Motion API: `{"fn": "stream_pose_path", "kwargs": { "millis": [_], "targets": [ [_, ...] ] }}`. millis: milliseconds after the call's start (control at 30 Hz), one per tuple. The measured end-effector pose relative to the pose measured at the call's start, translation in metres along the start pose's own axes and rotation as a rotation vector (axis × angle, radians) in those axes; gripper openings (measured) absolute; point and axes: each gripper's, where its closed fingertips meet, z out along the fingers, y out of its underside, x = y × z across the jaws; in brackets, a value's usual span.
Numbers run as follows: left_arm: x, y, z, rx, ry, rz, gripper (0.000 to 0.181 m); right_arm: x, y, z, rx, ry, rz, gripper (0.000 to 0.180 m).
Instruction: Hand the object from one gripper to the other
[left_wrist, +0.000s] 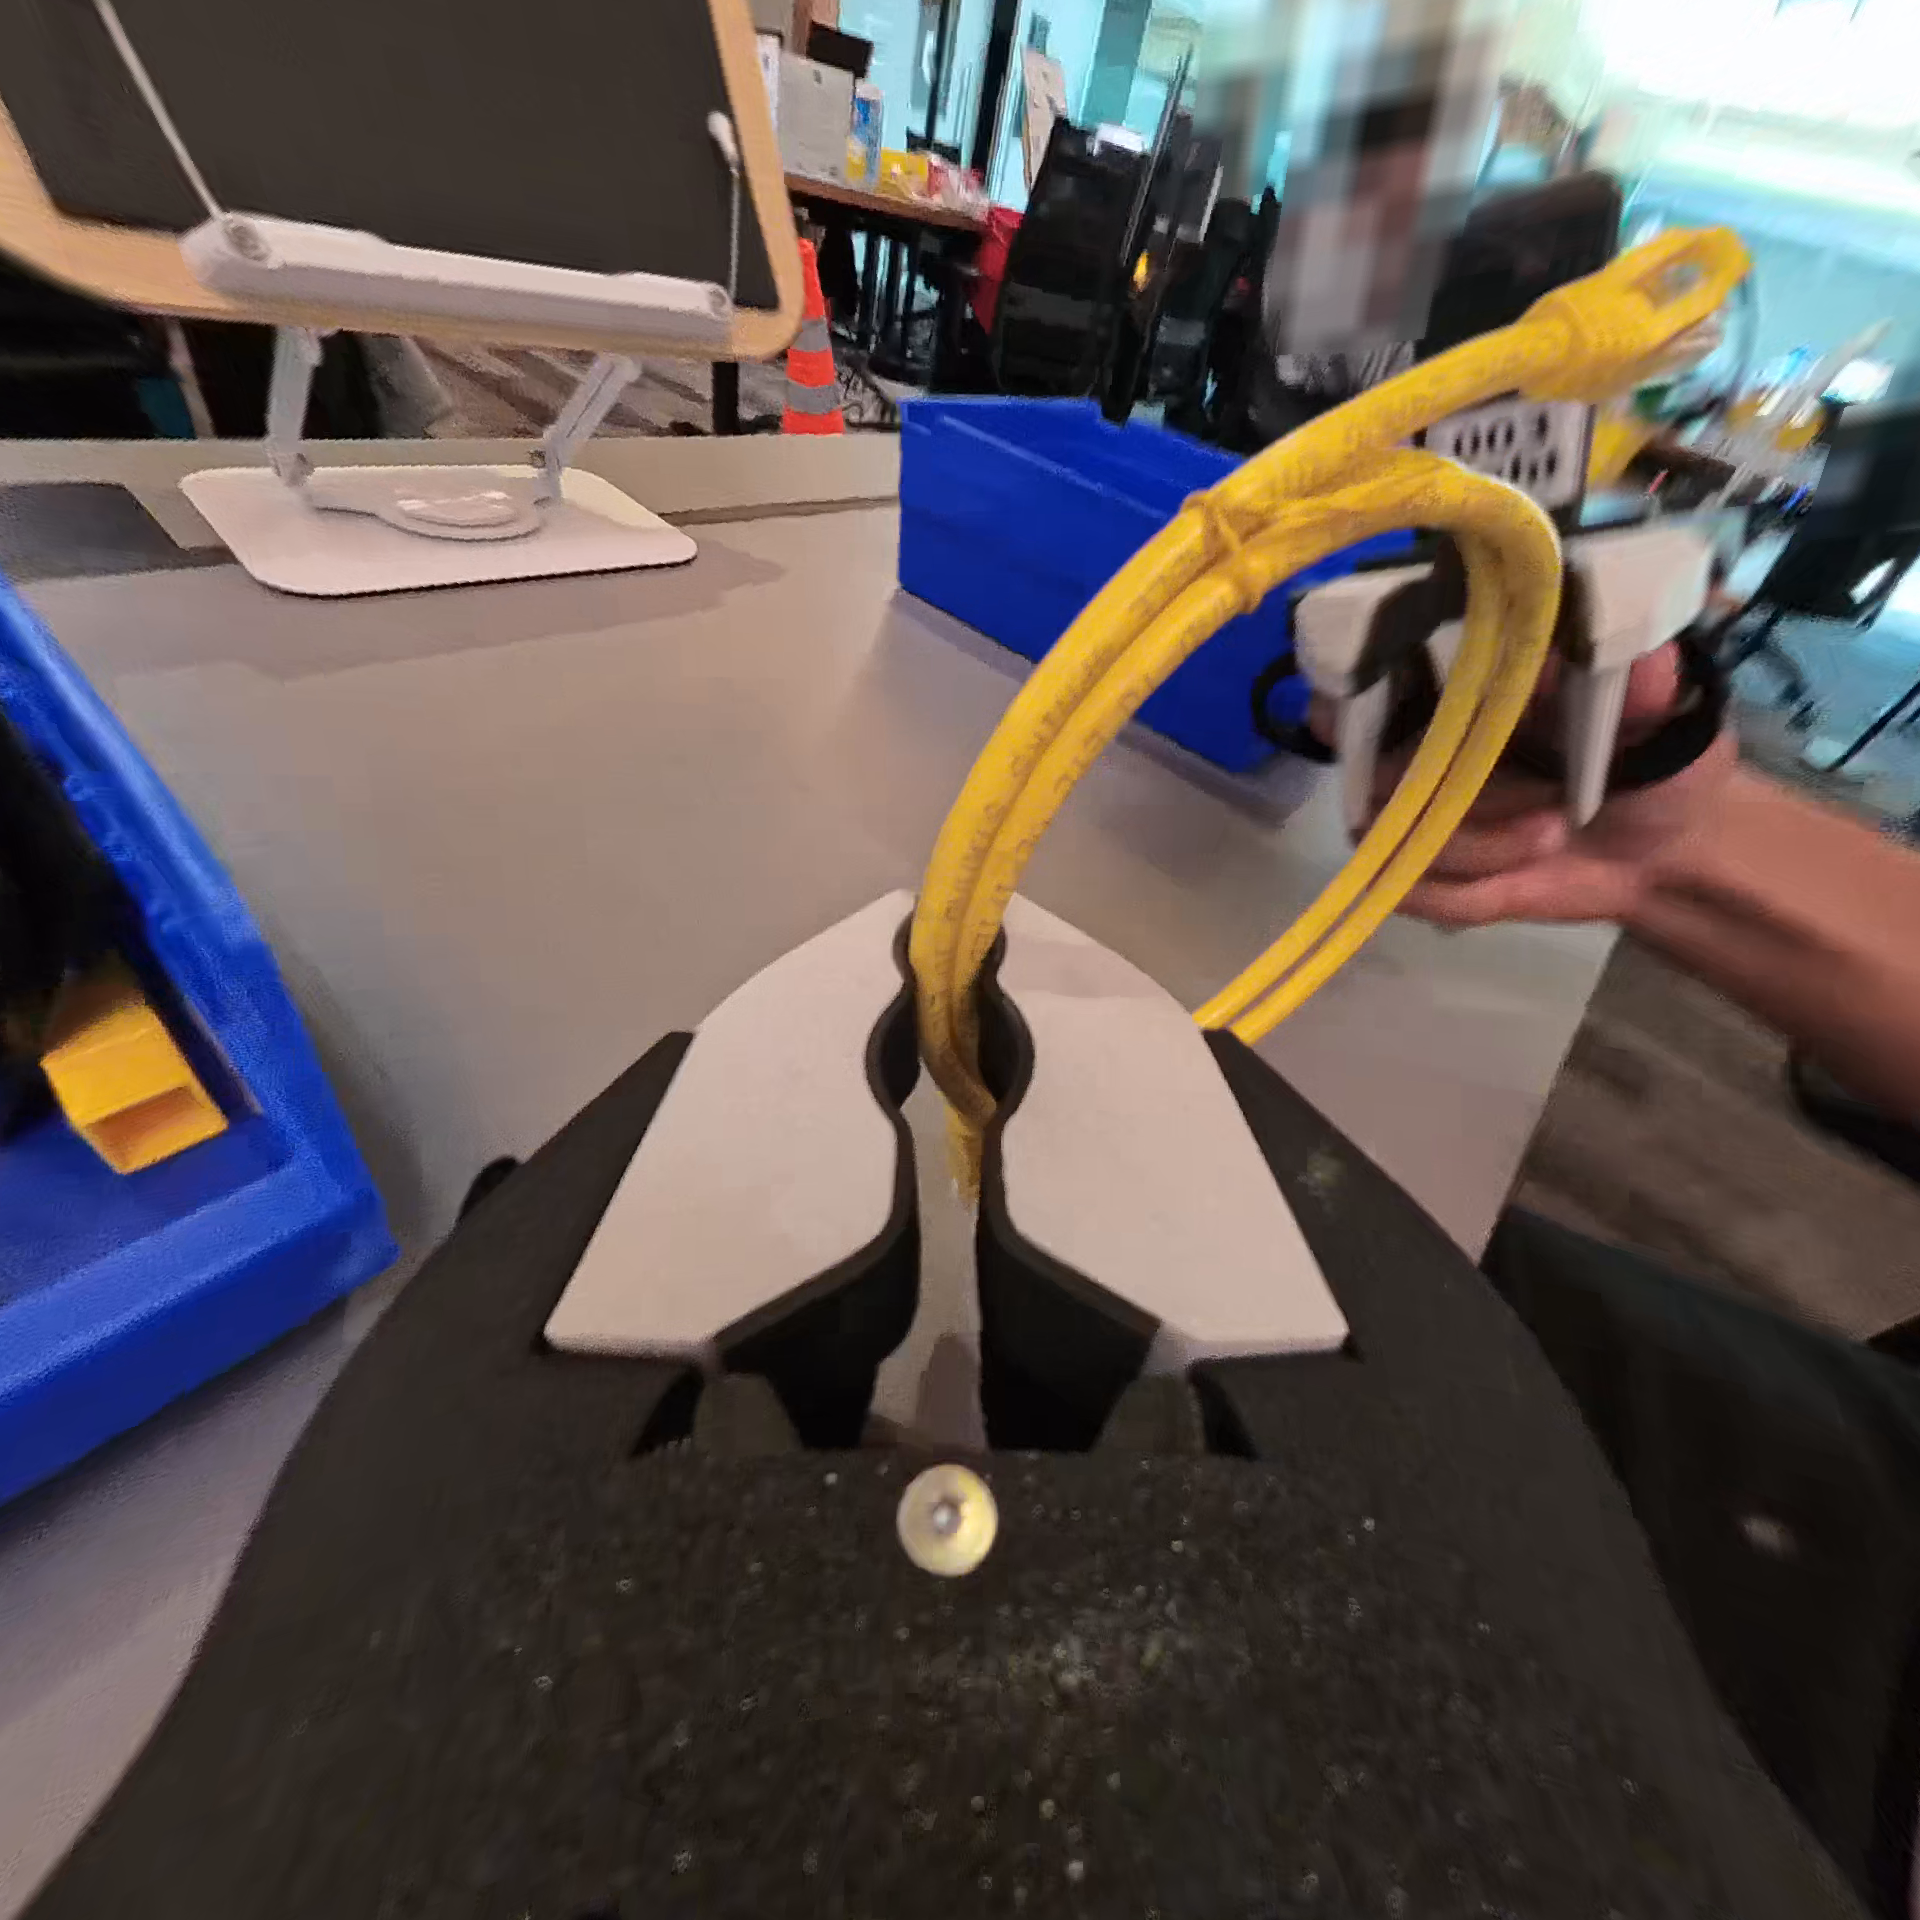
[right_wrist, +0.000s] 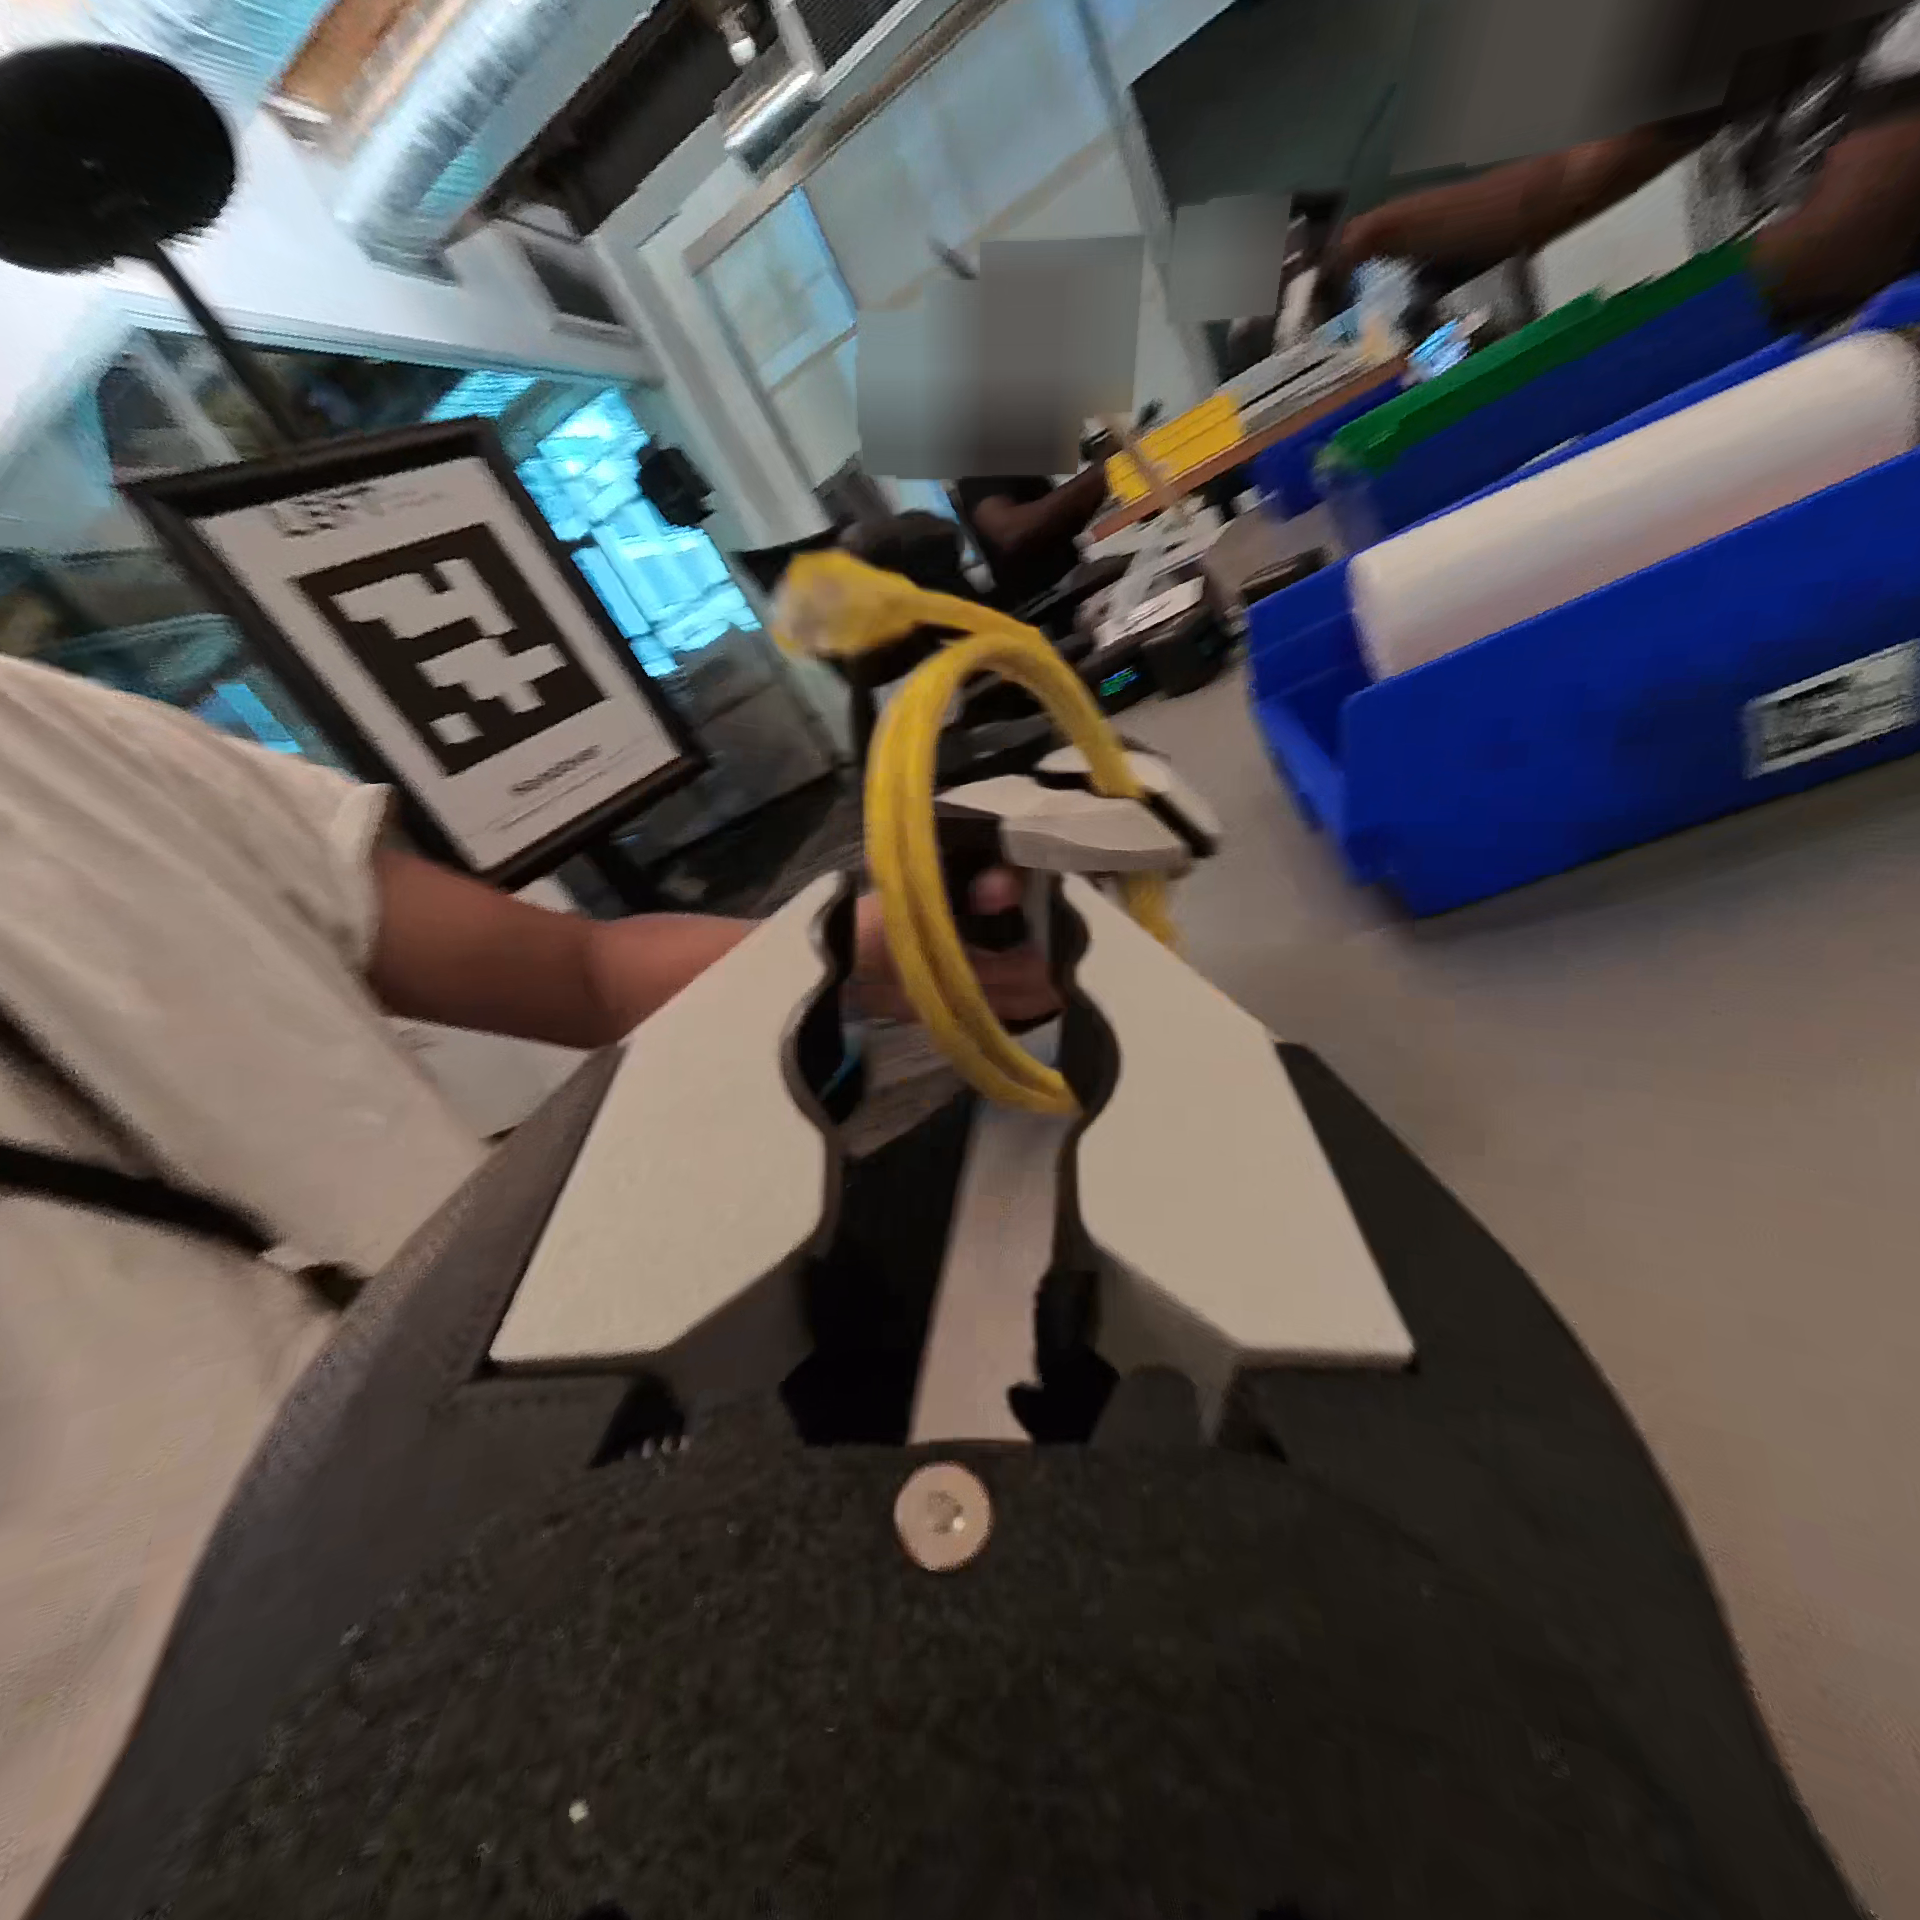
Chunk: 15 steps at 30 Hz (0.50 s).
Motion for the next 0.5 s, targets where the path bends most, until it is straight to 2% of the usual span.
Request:
{"fn": "stream_pose_path", "kwargs": {
  "millis": [67,100,167,267,333,400,500],
  "targets": [
    [-0.006,-0.011,-0.007,0.082,0.055,-0.153,0.006,0.025,-0.002,-0.006,0.004,0.202,-0.147,0.060],
    [-0.011,-0.019,-0.012,0.134,0.088,-0.249,0.006,0.039,0.002,-0.011,-0.034,0.337,-0.283,0.070],
    [-0.021,-0.031,-0.024,0.234,0.158,-0.419,0.005,0.054,0.008,-0.014,-0.123,0.548,-0.602,0.073],
    [-0.023,-0.043,-0.035,0.331,0.246,-0.538,0.005,0.051,0.010,-0.001,-0.159,0.784,-1.075,0.074],
    [-0.016,-0.046,-0.036,0.354,0.306,-0.567,0.005,0.039,0.025,0.024,-0.226,0.780,-1.281,0.070],
    [-0.008,-0.048,-0.034,0.369,0.351,-0.593,0.005,0.029,0.035,0.048,-0.221,0.748,-1.275,0.076],
    [0.006,-0.053,-0.032,0.410,0.447,-0.660,0.005,0.007,0.034,0.075,-0.099,0.668,-1.194,0.074]
  ]
}}
